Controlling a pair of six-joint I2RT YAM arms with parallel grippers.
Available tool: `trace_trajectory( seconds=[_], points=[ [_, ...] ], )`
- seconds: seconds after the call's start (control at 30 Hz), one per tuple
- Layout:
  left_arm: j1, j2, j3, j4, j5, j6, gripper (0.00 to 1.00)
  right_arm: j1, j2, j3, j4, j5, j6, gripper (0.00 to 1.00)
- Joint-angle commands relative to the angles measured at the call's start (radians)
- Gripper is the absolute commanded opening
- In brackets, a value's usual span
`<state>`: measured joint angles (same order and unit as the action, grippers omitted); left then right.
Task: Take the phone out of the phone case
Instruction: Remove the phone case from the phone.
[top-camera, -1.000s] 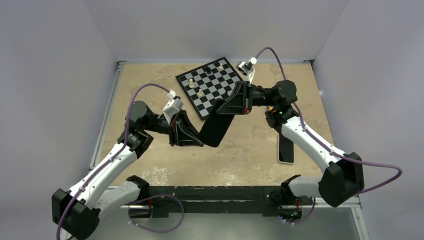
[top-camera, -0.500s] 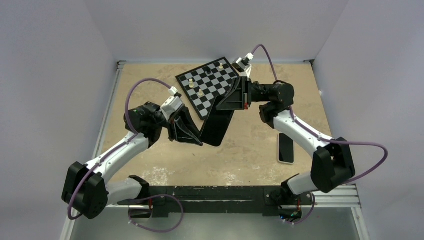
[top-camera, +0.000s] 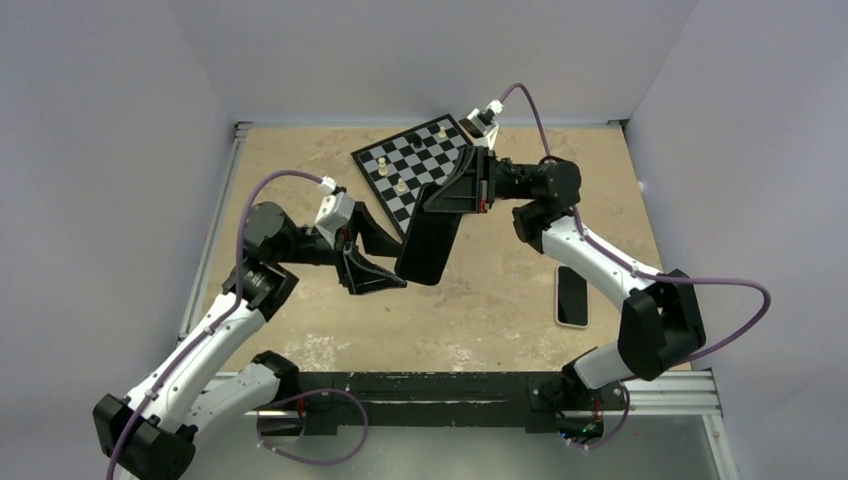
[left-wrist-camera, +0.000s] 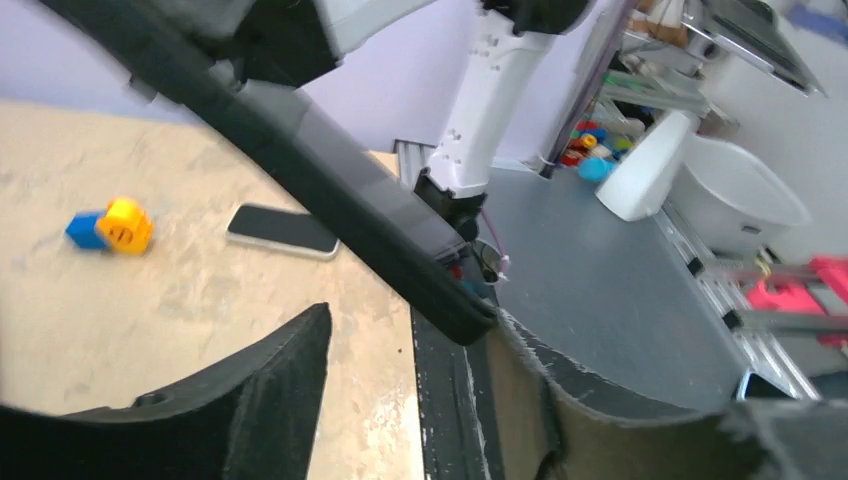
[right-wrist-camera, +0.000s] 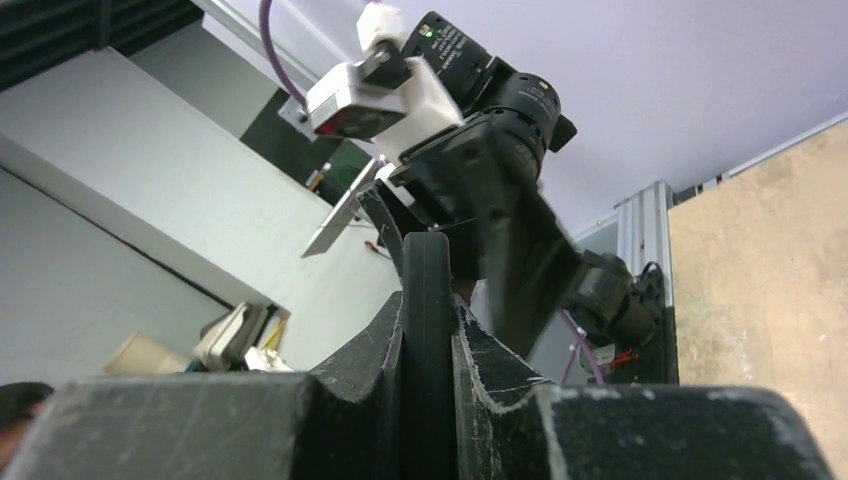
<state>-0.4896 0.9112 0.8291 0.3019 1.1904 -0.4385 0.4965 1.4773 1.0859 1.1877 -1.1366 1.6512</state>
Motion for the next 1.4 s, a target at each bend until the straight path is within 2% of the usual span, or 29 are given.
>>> trace_trajectory(
  seconds=[0.0, 0.13, 0.27, 0.3, 0.5, 0.73, 0.87, 0.97, 1.1, 1.2, 1.27, 1.37],
  points=[
    [0.018, -0.076, -0.069, -0.21, -0.263, 0.122, 0.68, 0.023, -0.058, 0.041, -0.182, 0.001, -0.211, 0.0],
    [0.018, -0.14, -0.068, -0.333, -0.285, 0.192, 0.68, 0.013, -0.022, 0.049, -0.173, -0.001, -0.224, 0.0],
    [0.019, -0.116, -0.032, -0.371, -0.237, 0.213, 0.52, 0.012, 0.001, 0.059, -0.166, 0.003, -0.217, 0.0],
    [0.019, -0.107, -0.026, -0.37, -0.226, 0.21, 0.51, 0.012, 0.003, 0.06, -0.166, 0.004, -0.218, 0.0],
    [0.018, -0.075, -0.023, -0.265, -0.111, 0.15, 0.62, 0.012, -0.01, 0.074, -0.271, 0.014, -0.301, 0.0],
    [0.018, -0.066, -0.032, -0.16, -0.045, 0.07, 0.65, 0.012, -0.009, 0.086, -0.325, 0.019, -0.348, 0.0],
    [0.017, -0.047, -0.021, -0.137, -0.041, 0.05, 0.53, 0.012, -0.013, 0.082, -0.303, 0.02, -0.331, 0.0],
    [0.017, -0.025, -0.009, -0.122, -0.034, 0.046, 0.38, 0.012, -0.016, 0.073, -0.266, 0.023, -0.298, 0.0],
    [0.017, -0.011, -0.007, -0.119, -0.019, 0.071, 0.24, 0.012, -0.017, 0.061, -0.181, 0.021, -0.221, 0.0],
    [0.017, -0.009, -0.012, -0.097, -0.001, 0.102, 0.07, 0.012, -0.011, 0.056, -0.143, 0.022, -0.172, 0.0],
    [0.017, -0.011, -0.028, -0.025, 0.013, 0.111, 0.02, 0.012, 0.005, 0.047, -0.101, 0.02, -0.117, 0.0],
    [0.017, -0.021, -0.059, 0.182, 0.035, 0.033, 0.0, 0.012, 0.05, 0.025, 0.006, 0.026, -0.015, 0.0]
  ],
)
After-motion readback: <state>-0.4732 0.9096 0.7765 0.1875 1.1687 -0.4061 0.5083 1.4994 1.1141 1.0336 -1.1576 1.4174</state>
